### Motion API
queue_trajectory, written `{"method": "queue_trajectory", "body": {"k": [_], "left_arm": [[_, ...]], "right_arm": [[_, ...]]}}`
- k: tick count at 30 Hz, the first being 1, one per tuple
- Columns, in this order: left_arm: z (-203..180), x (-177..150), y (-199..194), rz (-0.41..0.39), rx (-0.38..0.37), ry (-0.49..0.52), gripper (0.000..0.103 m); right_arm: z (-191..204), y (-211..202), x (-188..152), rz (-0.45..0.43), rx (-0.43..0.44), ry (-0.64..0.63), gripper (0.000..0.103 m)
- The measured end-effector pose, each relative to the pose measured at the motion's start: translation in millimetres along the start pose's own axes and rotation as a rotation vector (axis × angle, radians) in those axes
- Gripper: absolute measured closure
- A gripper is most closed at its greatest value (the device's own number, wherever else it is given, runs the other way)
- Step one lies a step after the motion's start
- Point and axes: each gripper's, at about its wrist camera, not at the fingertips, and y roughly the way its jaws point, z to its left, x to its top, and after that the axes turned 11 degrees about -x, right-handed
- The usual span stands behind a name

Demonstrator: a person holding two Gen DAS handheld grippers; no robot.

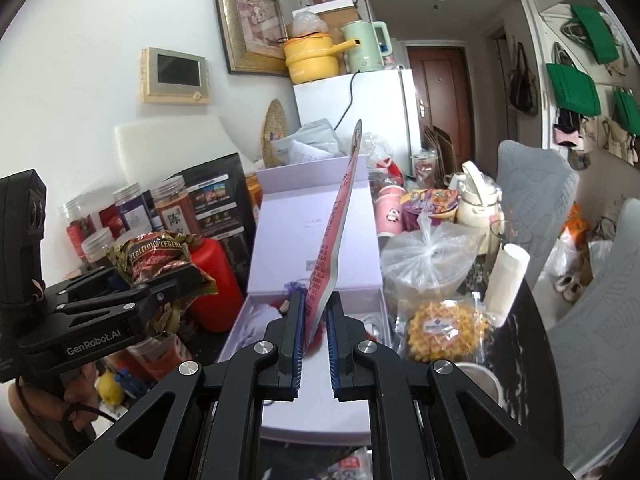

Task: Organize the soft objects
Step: 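Lower the pink packet and gold snack bag into the open white box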

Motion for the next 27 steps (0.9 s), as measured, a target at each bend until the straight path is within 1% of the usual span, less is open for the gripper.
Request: {"method": "queue_trajectory", "body": {"k": [6, 12, 20, 27], "left_arm": [[9.3, 3.8, 20.9, 0.013, 0.016, -0.001, 0.048], [18.0, -4.2, 43.9, 0.065, 0.034, -0.009, 0.048], [28.5, -24.4, 68.6, 0.136, 0.048, -0.032, 0.048], [29.5, -42.3, 83.6, 0.189, 0.049, -0.034, 0.048]], "right_arm": [[-2.4, 21.9, 4.0, 0.023, -0.007, -0.011, 0.092], [0.0, 45.9, -1.8, 0.072, -0.012, -0.031, 0.092], [-0.4, 74.9, -19.6, 0.151, -0.038, -0.066, 0.092], [5.2, 90.6, -37.2, 0.213, -0.046, -0.110, 0.092]]}}
